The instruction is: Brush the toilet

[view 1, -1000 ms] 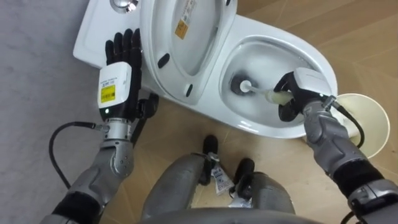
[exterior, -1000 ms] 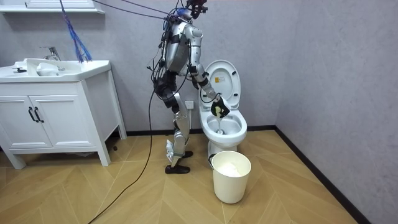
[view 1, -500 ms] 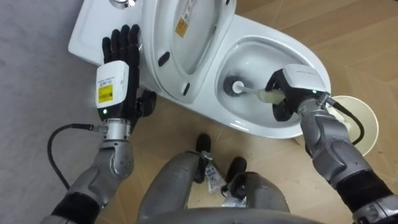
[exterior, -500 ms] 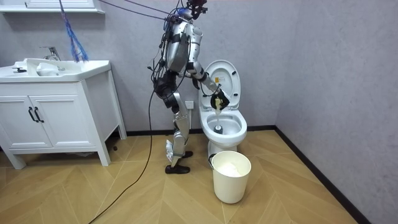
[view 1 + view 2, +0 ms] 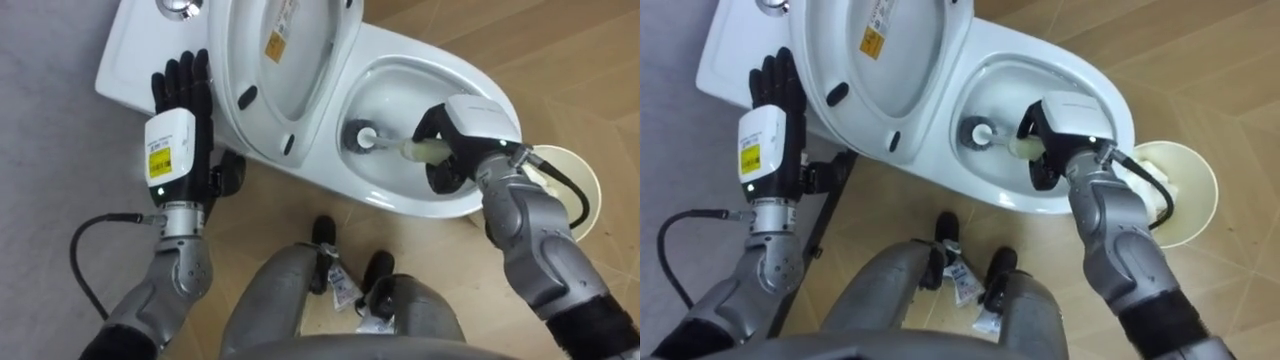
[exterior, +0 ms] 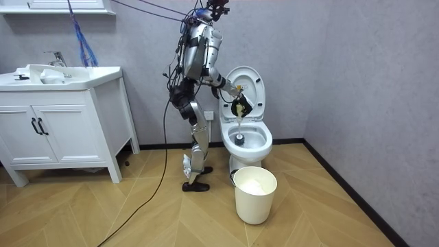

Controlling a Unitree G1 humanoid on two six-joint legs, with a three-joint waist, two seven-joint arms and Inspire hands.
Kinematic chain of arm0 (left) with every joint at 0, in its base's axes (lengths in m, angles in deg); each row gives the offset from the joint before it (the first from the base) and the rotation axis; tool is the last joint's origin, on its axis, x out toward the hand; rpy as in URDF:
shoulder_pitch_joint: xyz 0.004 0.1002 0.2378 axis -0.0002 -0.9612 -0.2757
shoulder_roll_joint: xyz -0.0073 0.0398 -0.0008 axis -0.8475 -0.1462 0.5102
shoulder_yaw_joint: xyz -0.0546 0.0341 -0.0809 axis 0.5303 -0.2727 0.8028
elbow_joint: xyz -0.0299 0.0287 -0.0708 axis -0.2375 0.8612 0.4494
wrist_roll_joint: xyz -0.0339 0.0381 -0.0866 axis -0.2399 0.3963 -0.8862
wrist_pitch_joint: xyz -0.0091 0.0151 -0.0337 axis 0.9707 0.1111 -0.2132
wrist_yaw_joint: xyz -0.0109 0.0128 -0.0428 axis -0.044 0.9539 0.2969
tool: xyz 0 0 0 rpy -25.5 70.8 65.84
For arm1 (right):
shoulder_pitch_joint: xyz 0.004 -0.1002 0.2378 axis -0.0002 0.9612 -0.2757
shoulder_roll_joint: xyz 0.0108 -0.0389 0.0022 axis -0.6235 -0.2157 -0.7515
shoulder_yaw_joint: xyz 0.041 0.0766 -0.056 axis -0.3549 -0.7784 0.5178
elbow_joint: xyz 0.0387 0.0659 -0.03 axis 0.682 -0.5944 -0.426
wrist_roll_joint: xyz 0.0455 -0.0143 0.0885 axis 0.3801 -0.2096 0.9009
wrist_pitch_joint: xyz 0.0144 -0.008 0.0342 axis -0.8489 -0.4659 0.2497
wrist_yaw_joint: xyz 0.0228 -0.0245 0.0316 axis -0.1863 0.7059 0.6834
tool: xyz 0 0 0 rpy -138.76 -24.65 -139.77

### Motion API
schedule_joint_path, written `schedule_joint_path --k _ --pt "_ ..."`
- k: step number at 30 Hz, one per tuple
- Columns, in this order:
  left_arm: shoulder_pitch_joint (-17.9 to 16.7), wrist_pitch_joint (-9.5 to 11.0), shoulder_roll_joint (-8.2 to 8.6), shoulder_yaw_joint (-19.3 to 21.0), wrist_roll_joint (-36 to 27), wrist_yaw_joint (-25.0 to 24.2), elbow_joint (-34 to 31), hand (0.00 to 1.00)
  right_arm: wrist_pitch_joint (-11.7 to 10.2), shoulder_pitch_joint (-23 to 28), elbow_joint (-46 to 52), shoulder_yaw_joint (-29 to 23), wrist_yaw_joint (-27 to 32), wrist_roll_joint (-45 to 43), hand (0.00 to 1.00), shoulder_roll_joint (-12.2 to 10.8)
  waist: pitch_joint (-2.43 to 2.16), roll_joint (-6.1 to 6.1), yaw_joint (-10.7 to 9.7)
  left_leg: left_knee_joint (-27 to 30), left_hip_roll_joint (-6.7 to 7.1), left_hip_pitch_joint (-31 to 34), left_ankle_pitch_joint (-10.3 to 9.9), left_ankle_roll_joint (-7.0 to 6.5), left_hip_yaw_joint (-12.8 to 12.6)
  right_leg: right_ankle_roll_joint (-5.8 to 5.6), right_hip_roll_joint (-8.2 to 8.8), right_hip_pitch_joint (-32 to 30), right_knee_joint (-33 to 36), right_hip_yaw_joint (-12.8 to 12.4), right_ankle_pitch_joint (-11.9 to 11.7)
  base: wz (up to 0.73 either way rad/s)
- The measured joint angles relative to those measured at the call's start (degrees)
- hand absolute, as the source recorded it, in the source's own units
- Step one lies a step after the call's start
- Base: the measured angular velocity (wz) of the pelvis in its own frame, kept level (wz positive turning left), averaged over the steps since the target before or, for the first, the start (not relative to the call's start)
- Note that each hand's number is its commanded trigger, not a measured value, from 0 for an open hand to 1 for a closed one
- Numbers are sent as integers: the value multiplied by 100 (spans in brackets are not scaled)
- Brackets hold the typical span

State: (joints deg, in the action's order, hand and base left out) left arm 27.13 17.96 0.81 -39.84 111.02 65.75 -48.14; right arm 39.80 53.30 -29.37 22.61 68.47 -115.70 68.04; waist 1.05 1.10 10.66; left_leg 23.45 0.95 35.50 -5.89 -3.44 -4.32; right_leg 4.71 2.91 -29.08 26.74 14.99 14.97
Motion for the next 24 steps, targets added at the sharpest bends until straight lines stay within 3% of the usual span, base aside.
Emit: schedule_joint_path --k 5,11,13,15,17,21,24 --pt "20 -42 5 -22 -7 1 74 0 -55 -26 -305 -11 241 94 100 -31 -3 7 -37 27 -20 -3 4 9 4 15 -8 28 5 23 -9 -1" --pt "76 -27 -8 -18 7 -135 113 0 -676 -626 -2208 -14 1116 954 100 0 14 36 -117 31 41 -14 15 13 151 16 43 117 33 186 32 13" --pt "142 -17 -29 -53 11 -200 109 0 -841 -965 -2858 -25 1323 1499 100 57 46 33 -118 27 100 -11 33 11 207 14 115 94 139 248 93 24" --pt "218 -10 -80 -96 10 -266 26 0 -1024 -1525 -3775 -60 1475 2420 100 139 136 24 -112 92 140 -5 35 10 214 15 178 52 274 258 169 11" --pt "243 41 -141 -110 9 -270 -1 0 -1176 -1863 -4410 -43 1545 3220 100 206 178 -36 -97 90 187 29 48 0 205 20 254 -47 429 249 231 8" --pt "240 128 -197 -114 29 -264 -113 0 -1268 -2437 -5380 -76 1610 4675 100 356 209 -86 -78 96 267 125 78 -16 200 7 355 -204 627 246 313 9" --pt "234 123 -202 -73 145 -237 -160 0 -1267 -2491 -5433 -151 1610 4886 100 373 249 -151 -74 100 286 133 78 -16 186 11 396 -238 692 246 351 1"
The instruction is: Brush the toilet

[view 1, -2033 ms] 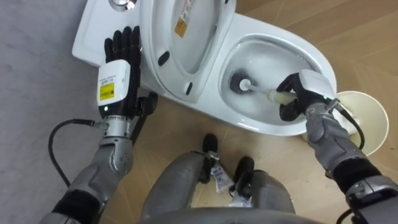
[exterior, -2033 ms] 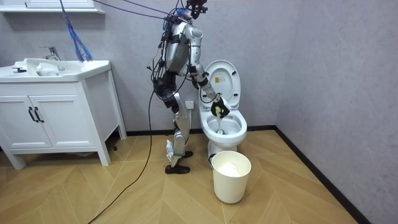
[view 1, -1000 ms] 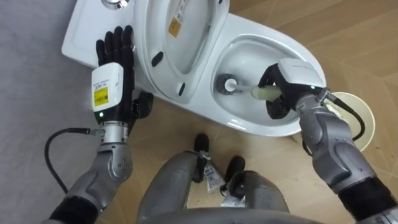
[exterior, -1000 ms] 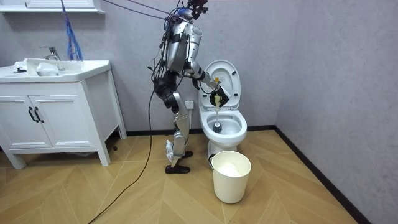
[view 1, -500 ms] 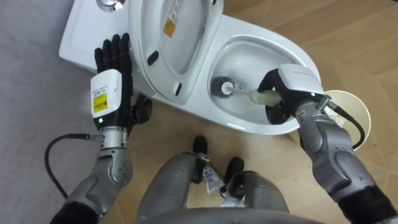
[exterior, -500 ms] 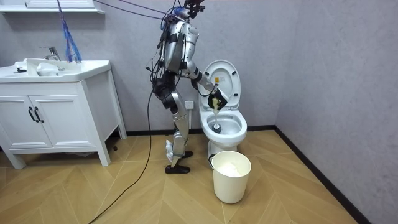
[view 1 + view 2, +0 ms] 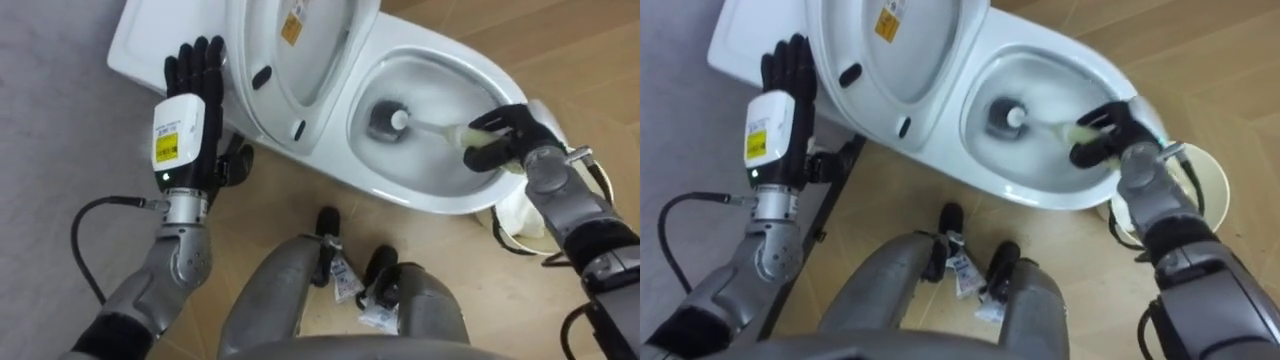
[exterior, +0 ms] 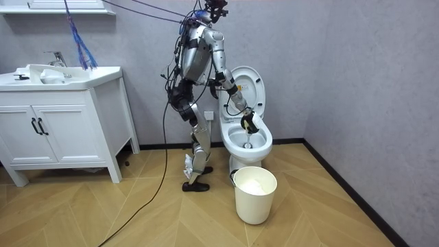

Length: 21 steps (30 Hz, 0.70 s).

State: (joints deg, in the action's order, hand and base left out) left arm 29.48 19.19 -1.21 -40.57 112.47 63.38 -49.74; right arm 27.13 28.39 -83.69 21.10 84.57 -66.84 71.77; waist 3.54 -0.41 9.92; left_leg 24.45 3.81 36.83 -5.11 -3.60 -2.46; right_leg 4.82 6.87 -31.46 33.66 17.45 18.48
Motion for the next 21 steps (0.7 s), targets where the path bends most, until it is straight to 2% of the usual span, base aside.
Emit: schedule_joint_path --k 4,7,10,13,16,19,21 --pt "1 0 -1 52 151 -7 -7 0 -6 -20 49 -135 1 -417 100 -14 -2 3 8 4 7 51 16 -9 3 0 11 -67 13 3 0 1" --pt "0 -2 12 97 198 -53 3 0 -7 -20 318 -103 0 -1214 100 -69 -5 7 45 14 -3 52 17 -9 -9 0 3 -68 5 -5 2 -4" --pt "1 3 13 126 209 -110 9 0 19 -14 582 1 -10 -2117 100 -265 -10 10 72 25 -13 42 17 -8 -17 4 -8 -68 2 -24 -1 -4" --pt "4 3 27 89 203 -154 43 0 220 188 1134 384 -92 -2849 100 -302 -38 56 135 63 -33 38 14 -9 -29 3 -32 -24 -49 -23 -19 -4" --pt "3 -16 27 36 196 -161 212 0 624 339 1824 747 -447 -3629 100 -373 -121 184 171 65 -122 -10 11 -5 -22 12 -165 131 -298 -16 -130 -9" --pt "-10 -81 27 -11 187 -160 214 0 883 534 2406 836 -711 -4174 100 -365 -146 212 221 5 -144 -39 -13 30 -16 27 -195 131 -320 -24 -138 -3" --pt "-45 -91 38 -43 188 -150 221 0 1049 792 2855 836 -930 -4565 100 -366 -183 242 315 26 -205 -17 -33 60 2 61 -273 164 -424 -7 -190 -4"
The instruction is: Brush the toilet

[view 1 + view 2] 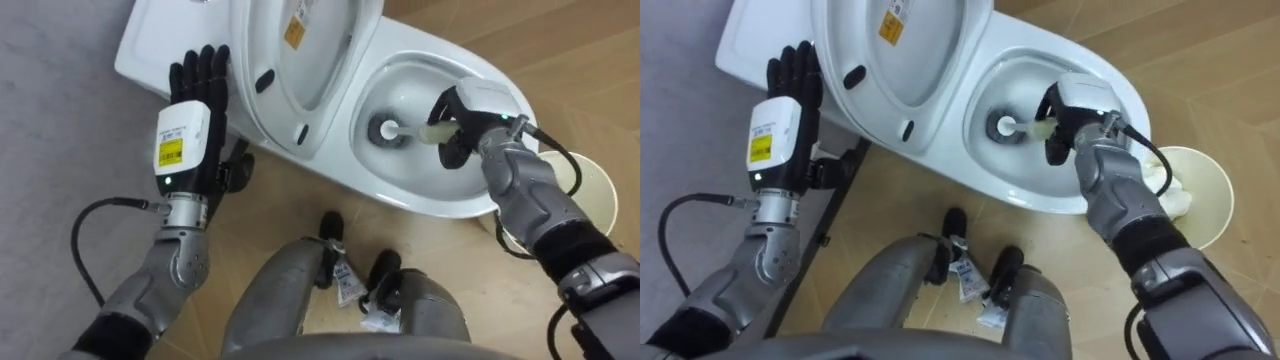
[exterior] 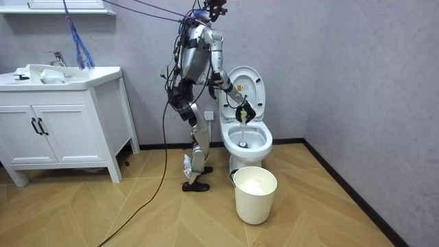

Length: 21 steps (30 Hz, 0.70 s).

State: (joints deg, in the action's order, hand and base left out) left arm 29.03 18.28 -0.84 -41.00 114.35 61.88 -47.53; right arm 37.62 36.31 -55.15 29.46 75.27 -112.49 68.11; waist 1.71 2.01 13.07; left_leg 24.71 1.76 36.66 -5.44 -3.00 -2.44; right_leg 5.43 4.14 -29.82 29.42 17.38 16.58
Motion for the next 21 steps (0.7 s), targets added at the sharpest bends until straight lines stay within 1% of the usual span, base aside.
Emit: schedule_joint_path --k 1,3,4,5,6,11,13,14,15,16,17,18,19,20,21 --pt "-11 4 6 1 0 12 17 0 42 63 127 -1 -54 -126 100 0 -3 4 6 3 -10 2 -1 4 1 6 -12 7 -14 5 -6 0" --pt "-73 17 -7 10 -65 65 51 0 121 307 626 4 -295 -423 100 0 -26 40 12 39 -58 5 -9 26 -10 38 -75 63 -104 13 -43 -4" --pt "-84 24 -9 9 -125 82 50 0 156 356 714 15 -340 -490 100 0 -32 42 12 49 -63 1 -10 28 -13 42 -82 72 -108 12 -44 -3" --pt "-98 33 -21 -12 -240 134 57 0 210 437 866 24 -408 -552 100 1 -56 43 10 45 -73 -4 -17 40 -12 46 -91 75 -120 15 -45 0" --pt "-99 49 -31 -26 -325 157 73 0 210 471 915 27 -418 -584 100 1 -59 43 7 46 -80 -6 -18 46 -8 57 -106 81 -129 10 -51 0" --pt "-100 46 -30 -16 -325 218 115 0 199 556 930 -93 -207 -567 100 35 -59 37 -20 48 -64 6 -1 72 -15 77 -125 87 -164 26 -60 1" --pt "-99 42 -34 -18 -328 256 104 0 84 546 908 -195 -109 -458 100 146 -44 10 -56 32 -55 10 3 74 -12 77 -115 72 -150 33 -60 0" --pt "-101 46 -42 -16 -329 286 109 0 -66 496 782 -278 -48 -254 100 183 -32 -53 -89 -12 -39 -7 15 80 -5 75 -97 59 -127 27 -59 6" --pt "-117 58 -46 8 -324 314 94 0 -185 442 661 -413 -13 -93 100 175 -9 -151 -145 -32 -6 -17 44 70 -3 70 -38 27 -33 24 -17 3" --pt "-150 69 -60 53 -302 334 49 0 -320 335 517 -543 19 82 100 196 12 -272 -186 -46 -6 -18 53 69 -51 66 5 -35 69 -12 19 0" --pt "-149 73 -64 80 -285 367 34 0 -380 258 467 -605 40 178 100 213 42 -321 -199 -41 -7 -19 53 69 -55 67 9 -48 97 -23 22 -6" --pt "-159 75 -95 150 -217 393 -34 0 -485 80 369 -712 111 368 100 255 100 -421 -212 -35 -7 -16 53 69 -54 74 22 -83 158 -45 31 -6" --pt "-166 84 -128 169 -212 400 -73 0 -491 -21 353 -739 146 488 100 300 120 -467 -227 -35 -7 -8 54 71 -55 75 22 -105 177 -53 31 -4" --pt "-177 107 -230 204 -211 400 -176 0 -524 -221 352 -826 180 649 100 420 159 -562 -276 -38 -4 11 75 70 -58 80 31 -146 217 -65 38 0" --pt "-211 157 -294 290 -195 400 -244 0 -604 -394 352 -936 180 656 100 516 154 -654 -312 -44 -1 47 100 67 -69 83 38 -207 244 -81 42 0"
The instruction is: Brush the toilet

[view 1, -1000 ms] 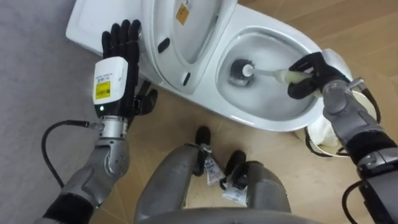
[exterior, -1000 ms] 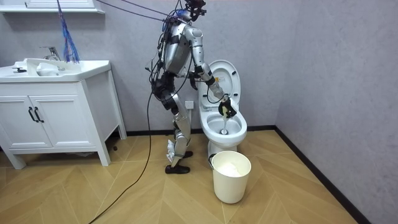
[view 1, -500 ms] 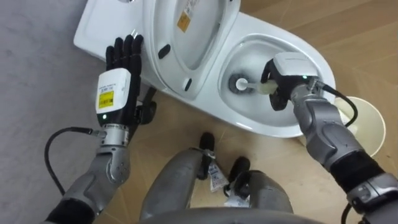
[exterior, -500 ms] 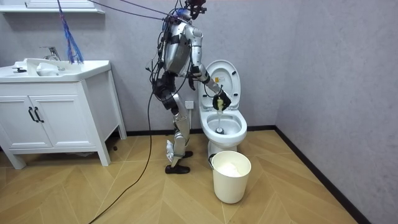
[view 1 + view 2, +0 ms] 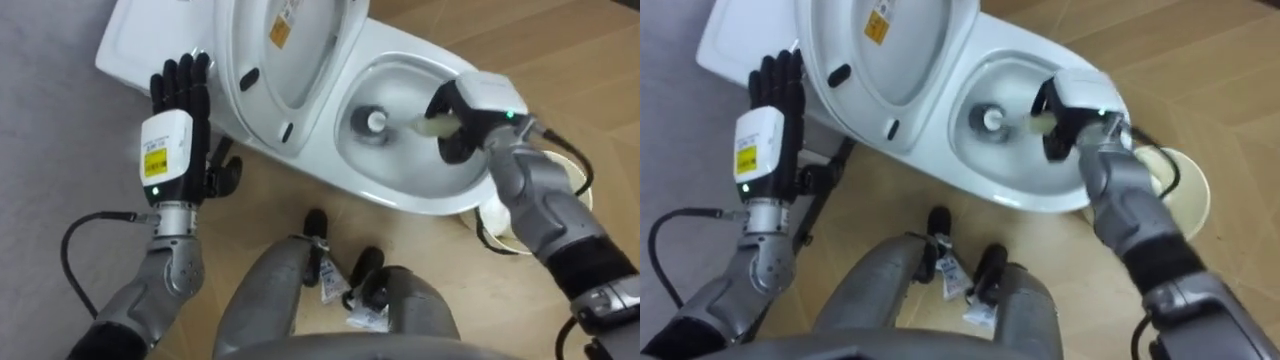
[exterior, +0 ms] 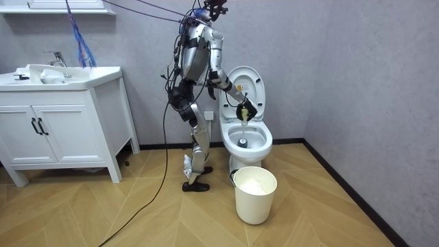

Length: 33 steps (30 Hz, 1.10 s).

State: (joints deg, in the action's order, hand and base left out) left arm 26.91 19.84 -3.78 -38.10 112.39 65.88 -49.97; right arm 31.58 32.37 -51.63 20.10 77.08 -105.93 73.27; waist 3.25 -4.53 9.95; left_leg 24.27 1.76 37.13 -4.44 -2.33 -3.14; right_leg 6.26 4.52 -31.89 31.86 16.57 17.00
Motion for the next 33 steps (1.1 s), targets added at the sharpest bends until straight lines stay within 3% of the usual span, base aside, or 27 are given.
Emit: schedule_joint_path --k 4,9,17,22,24,29,33 --pt "10 43 -18 63 22 -12 -8 0 -428 -131 -33 -119 7 30 100 313 -3 -119 -38 57 -9 2 11 -4 10 -2 -1 22 18 12 -18 -1" --pt "12 43 -21 174 45 -135 7 0 -573 -131 -39 -127 59 18 100 340 -3 -117 -45 72 -7 5 22 -17 -16 2 19 -32 103 -28 -24 -4" --pt "32 23 -8 216 121 -271 28 0 -578 -132 -48 -122 57 -119 100 314 -3 -98 66 34 -45 -33 20 -13 -84 15 -11 -26 65 -74 -47 -4" --pt "37 1 -9 215 139 -346 36 0 -551 -132 151 280 -107 -454 100 229 -14 -69 175 -51 -56 -52 36 24 -85 38 -41 -27 11 -91 -58 -1" --pt "44 3 -8 198 136 -388 18 0 -532 -133 322 538 -302 -523 100 248 -17 4 226 -52 -75 -33 31 34 -81 48 -54 -20 -32 -54 -63 2" --pt "62 33 13 181 132 -543 32 0 -266 -125 322 921 -734 -523 100 238 -67 135 446 -73 -97 -37 22 44 -98 63 -83 14 -122 -52 -75 0" --pt "71 69 6 -27 -28 -581 178 0 -57 -14 404 1258 -964 -578 100 217 -140 294 445 -75 -94 -62 22 46 -66 63 -93 147 -262 68 -74 11"
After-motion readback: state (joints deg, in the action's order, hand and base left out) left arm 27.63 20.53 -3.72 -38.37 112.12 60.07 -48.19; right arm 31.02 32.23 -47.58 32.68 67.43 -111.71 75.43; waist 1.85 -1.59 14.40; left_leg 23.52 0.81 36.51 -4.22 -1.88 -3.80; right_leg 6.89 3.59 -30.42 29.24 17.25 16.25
